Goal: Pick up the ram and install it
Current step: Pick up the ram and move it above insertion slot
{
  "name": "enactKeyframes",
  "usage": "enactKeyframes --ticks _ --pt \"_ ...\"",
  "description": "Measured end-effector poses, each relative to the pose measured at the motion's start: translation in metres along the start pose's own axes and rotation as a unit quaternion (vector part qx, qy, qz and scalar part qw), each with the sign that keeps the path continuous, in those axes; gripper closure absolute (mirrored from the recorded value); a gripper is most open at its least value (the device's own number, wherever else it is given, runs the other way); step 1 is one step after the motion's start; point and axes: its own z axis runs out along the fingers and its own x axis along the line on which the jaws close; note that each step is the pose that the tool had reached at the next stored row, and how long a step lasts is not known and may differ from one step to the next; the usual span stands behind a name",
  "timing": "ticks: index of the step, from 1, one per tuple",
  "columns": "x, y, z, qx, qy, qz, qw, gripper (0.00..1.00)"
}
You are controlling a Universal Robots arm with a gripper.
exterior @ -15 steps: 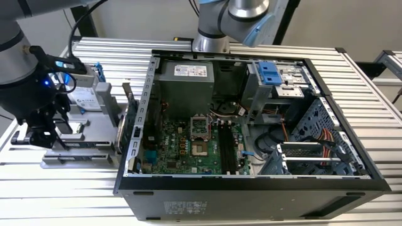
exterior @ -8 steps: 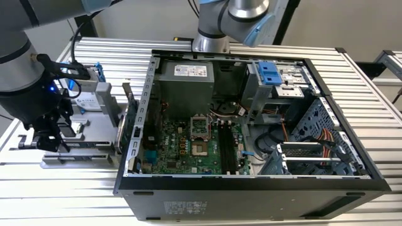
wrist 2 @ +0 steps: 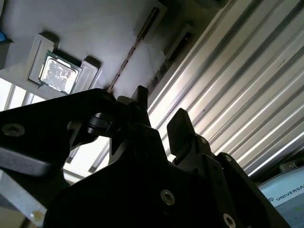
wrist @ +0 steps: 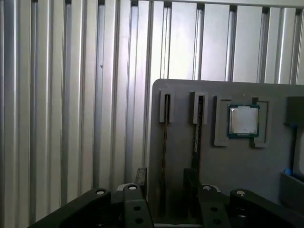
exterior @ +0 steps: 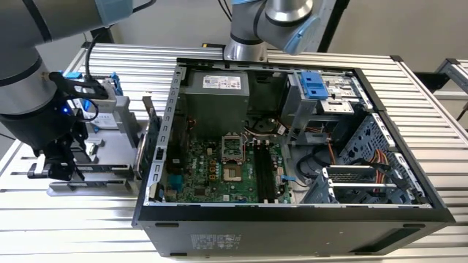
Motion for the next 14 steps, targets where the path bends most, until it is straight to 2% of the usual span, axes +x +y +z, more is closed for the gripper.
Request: enactKeyframes --ticks 2,14 --pt "0.0000 -0.0001 0.0087 0.0000 0.0000 0.000 1.0000 0.00" --pt "-0.0018 0.0007 0.0304 0.0000 0.0001 0.000 1.0000 0.00"
